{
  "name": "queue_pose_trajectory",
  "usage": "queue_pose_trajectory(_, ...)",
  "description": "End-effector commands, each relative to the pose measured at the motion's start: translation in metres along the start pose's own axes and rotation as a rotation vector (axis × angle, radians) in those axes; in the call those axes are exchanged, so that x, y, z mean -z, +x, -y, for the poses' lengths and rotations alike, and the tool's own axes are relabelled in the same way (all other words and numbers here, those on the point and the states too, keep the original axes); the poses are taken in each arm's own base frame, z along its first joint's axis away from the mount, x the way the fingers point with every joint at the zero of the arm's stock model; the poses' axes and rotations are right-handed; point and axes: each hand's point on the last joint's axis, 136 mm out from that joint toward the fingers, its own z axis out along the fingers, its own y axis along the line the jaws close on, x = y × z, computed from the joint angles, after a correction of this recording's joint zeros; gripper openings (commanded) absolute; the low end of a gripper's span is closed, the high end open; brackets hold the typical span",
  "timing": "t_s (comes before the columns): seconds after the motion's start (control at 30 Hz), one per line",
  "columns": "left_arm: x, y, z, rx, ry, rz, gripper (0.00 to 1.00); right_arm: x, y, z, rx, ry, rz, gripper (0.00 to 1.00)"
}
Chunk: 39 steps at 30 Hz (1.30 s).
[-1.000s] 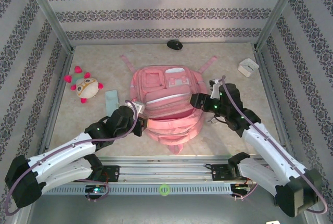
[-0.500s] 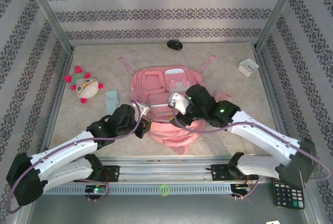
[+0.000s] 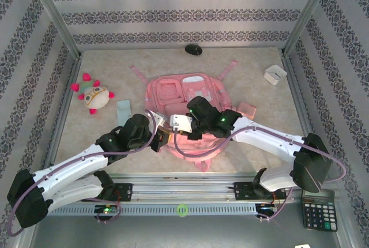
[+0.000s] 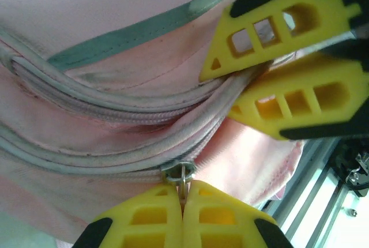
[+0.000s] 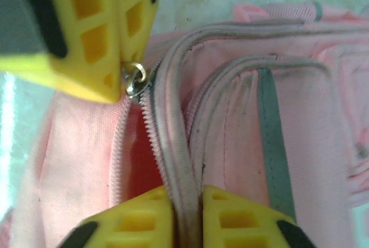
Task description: Pack books, pencil case, and school supplies into a backpack
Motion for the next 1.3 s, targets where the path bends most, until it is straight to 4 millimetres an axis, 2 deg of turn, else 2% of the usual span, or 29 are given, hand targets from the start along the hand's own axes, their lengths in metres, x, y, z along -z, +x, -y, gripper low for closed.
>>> queue_pose_trajectory(0.0,0.013,-0.028,-0.022,0.024,-0.107,0.091,0.00,0.023,-0.014,0.000,0.121,0.012,0.107,0.02)
queue_pose_trajectory(0.17,0.020,-0.020,-0.076,0.095,-0.289,0.053,0.00,0.049,-0.018,-0.022,0.260,-0.084,0.234,0.00)
queue_pose_trajectory(0.27,0.027,-0.026,-0.101,0.109,-0.374,0.062,0.00,0.062,-0.021,-0.028,0.295,-0.123,0.309,0.00)
queue_pose_trajectory(0.4,0.024,-0.041,-0.125,0.116,-0.442,0.080,0.01,0.072,-0.028,-0.033,0.321,-0.160,0.377,0.00)
queue_pose_trajectory(0.53,0.010,-0.053,-0.146,0.137,-0.482,0.055,0.02,0.076,-0.031,-0.036,0.332,-0.188,0.405,0.00)
queue_pose_trajectory(0.73,-0.012,-0.059,-0.171,0.163,-0.525,0.004,0.05,0.078,-0.031,-0.030,0.327,-0.179,0.416,0.00)
queue_pose_trajectory(0.87,-0.015,-0.058,-0.185,0.184,-0.553,-0.004,0.08,0.076,-0.032,-0.022,0.307,-0.155,0.405,0.00)
queue_pose_trajectory(0.9,-0.015,-0.059,-0.187,0.190,-0.557,0.003,0.09,0.075,-0.032,-0.019,0.303,-0.144,0.400,0.00)
queue_pose_trajectory(0.97,-0.013,-0.061,-0.184,0.191,-0.536,0.014,0.18,0.071,-0.032,-0.010,0.284,-0.107,0.380,0.00)
queue_pose_trajectory(1.07,-0.005,-0.071,-0.167,0.172,-0.461,0.073,0.45,0.064,-0.031,0.001,0.274,-0.077,0.351,0.00)
queue_pose_trajectory(1.13,0.010,-0.077,-0.154,0.182,-0.430,0.130,0.57,0.059,-0.035,0.003,0.285,-0.085,0.356,0.00)
queue_pose_trajectory(1.2,0.024,-0.081,-0.143,0.184,-0.402,0.173,0.65,0.054,-0.040,0.005,0.298,-0.100,0.368,0.00)
queue_pose_trajectory(1.27,0.041,-0.082,-0.134,0.185,-0.398,0.206,0.68,0.047,-0.044,0.007,0.312,-0.118,0.370,0.00)
